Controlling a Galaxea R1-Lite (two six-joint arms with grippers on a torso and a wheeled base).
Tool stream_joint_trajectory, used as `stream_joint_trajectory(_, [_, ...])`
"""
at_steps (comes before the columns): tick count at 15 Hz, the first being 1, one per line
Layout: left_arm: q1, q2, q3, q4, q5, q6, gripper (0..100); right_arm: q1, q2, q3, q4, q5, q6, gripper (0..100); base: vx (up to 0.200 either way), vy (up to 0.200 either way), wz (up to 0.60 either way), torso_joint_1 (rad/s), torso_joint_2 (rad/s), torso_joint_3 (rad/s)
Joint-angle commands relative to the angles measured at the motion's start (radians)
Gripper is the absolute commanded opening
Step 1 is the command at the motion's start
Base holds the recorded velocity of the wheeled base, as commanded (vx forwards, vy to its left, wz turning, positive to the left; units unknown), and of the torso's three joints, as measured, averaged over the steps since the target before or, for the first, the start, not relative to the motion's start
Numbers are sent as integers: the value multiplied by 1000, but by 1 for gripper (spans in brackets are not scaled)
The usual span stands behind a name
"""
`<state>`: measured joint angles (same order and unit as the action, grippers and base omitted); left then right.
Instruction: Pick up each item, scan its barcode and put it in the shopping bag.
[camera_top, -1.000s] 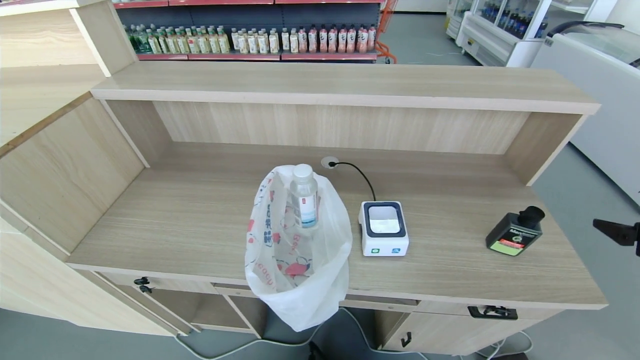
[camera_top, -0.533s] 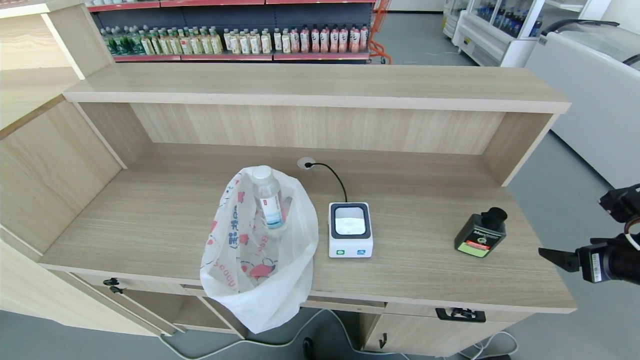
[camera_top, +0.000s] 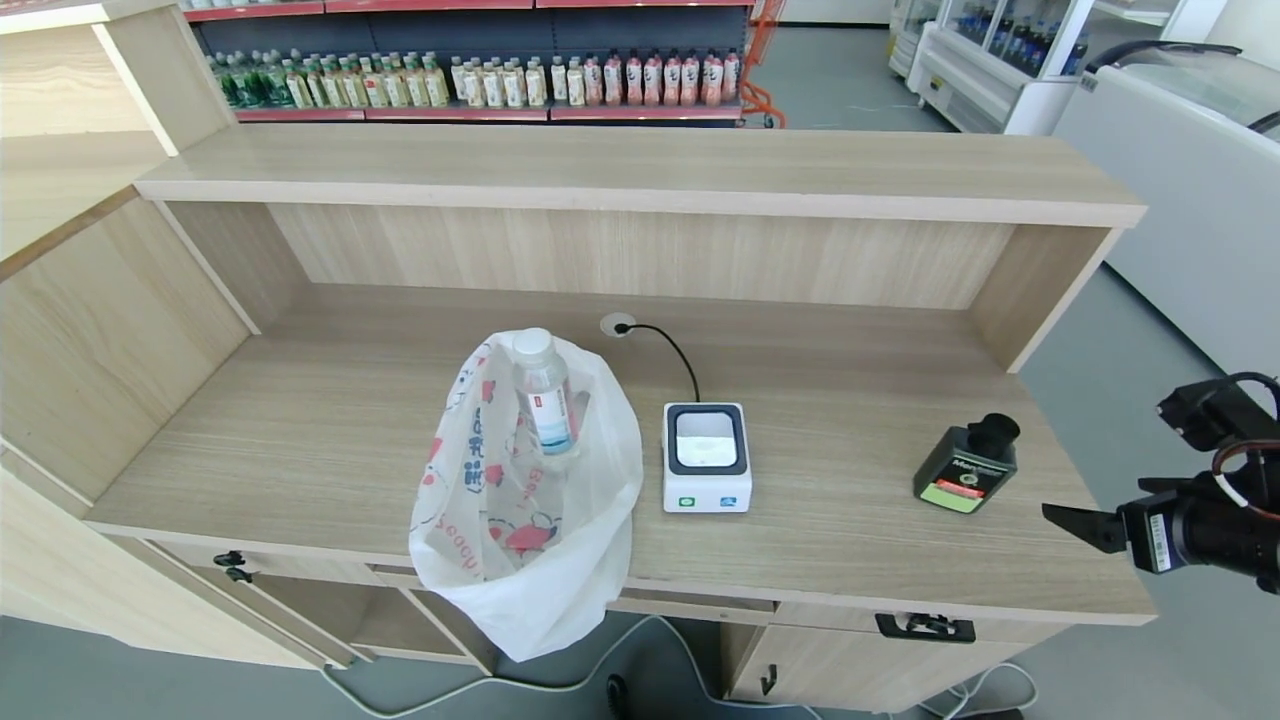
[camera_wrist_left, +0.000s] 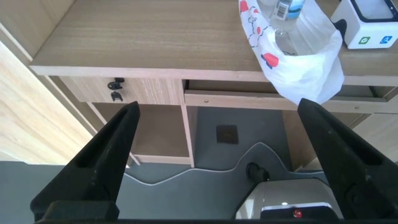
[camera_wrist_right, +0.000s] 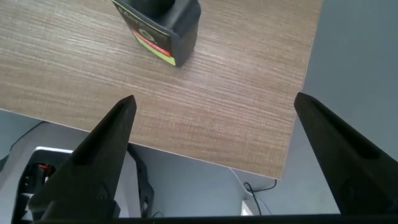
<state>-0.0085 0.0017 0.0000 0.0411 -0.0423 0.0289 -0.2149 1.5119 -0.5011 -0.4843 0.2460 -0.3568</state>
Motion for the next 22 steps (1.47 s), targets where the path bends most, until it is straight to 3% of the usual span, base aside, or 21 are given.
stream_joint_trajectory(1, [-1, 0, 0, 0, 1, 2, 100, 28, 31, -16, -7, -2, -2, 100, 0, 0, 0, 0, 0, 0])
stream_joint_trajectory(8, [-1, 0, 0, 0, 1, 0, 100, 72, 79, -28, -25, 36, -64, 100, 0, 0, 0, 0, 0, 0])
stream_joint_trajectory(15, [-1, 0, 0, 0, 1, 0, 100, 117, 277, -57, -284, 99, -159, 100, 0, 0, 0, 0, 0, 0])
stream_joint_trajectory(22, [-1, 0, 0, 0, -1, 0, 100, 141, 364, -111, -318, 151, -223, 100, 0, 0, 0, 0, 0, 0])
